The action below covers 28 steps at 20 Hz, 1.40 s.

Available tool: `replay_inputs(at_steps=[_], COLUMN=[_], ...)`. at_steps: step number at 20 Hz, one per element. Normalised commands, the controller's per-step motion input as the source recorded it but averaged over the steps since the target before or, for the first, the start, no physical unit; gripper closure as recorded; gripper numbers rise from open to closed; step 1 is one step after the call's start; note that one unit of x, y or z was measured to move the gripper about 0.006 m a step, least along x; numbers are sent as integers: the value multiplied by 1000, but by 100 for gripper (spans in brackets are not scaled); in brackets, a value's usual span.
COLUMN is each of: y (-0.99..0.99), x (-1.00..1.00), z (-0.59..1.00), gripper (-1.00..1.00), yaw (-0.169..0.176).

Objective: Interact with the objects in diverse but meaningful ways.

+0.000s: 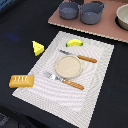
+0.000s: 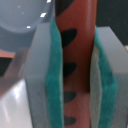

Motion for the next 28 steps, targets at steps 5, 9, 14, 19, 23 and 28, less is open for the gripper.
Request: replay_inputs(at_steps=[5,9,14,19,23,28], y=[359,232,138,174,202,263], x=[123,184,361,454,471,440], z=[-204,-226,-124,-112,-126,-157], gripper=[100,100,100,100,100,100], yaw=[1,0,0,0,0,0])
